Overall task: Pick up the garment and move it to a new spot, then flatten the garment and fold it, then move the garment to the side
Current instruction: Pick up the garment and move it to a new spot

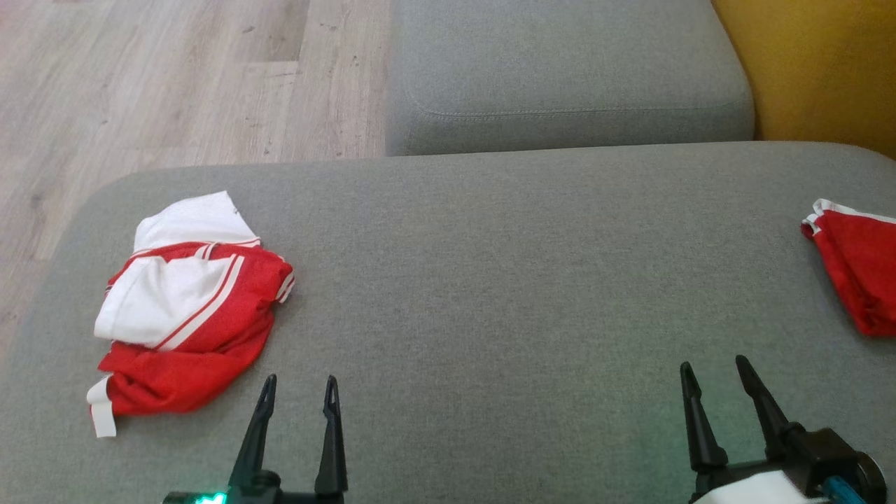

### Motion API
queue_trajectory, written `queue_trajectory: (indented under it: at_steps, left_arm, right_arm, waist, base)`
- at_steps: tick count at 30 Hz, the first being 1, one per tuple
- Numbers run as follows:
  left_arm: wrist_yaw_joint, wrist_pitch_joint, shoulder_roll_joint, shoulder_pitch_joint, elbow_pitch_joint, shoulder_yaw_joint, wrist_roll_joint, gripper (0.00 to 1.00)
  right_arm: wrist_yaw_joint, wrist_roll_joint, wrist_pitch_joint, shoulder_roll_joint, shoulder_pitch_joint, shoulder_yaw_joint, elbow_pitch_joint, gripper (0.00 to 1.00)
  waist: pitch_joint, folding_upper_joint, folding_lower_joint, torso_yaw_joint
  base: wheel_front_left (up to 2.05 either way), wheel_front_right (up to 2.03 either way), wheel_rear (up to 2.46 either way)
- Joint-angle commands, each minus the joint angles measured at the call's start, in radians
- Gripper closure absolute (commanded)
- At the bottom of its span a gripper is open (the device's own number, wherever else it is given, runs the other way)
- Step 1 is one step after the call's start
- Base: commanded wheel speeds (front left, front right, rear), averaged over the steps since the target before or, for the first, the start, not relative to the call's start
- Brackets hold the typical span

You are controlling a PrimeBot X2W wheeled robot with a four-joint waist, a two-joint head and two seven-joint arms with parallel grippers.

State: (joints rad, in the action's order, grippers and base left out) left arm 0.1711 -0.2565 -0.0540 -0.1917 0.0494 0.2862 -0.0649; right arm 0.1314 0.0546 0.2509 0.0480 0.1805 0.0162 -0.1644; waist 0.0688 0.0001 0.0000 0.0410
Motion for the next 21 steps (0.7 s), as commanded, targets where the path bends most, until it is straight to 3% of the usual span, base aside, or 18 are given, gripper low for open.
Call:
queue_trajectory:
  at_steps: [1, 21]
  left_arm:
    - [0.009, -0.005, 0.004, 0.029, -0.040, -0.039, 0.006, 0.00]
    - [0.022, -0.005, 0.004, 0.031, -0.051, -0.042, 0.022, 0.00]
  right_arm:
    - [-0.001, 0.009, 0.011, 0.006, -0.025, 0.018, 0.031, 0.00]
    - [-0.001, 0.008, 0.011, 0.002, -0.023, -0.018, 0.059, 0.00]
  waist:
    - [0.000, -0.0001, 0.0000, -0.002]
    - [-0.001, -0.0001, 0.0000, 0.017]
  base:
    - [0.00, 0.00, 0.00]
    - [0.00, 0.00, 0.00]
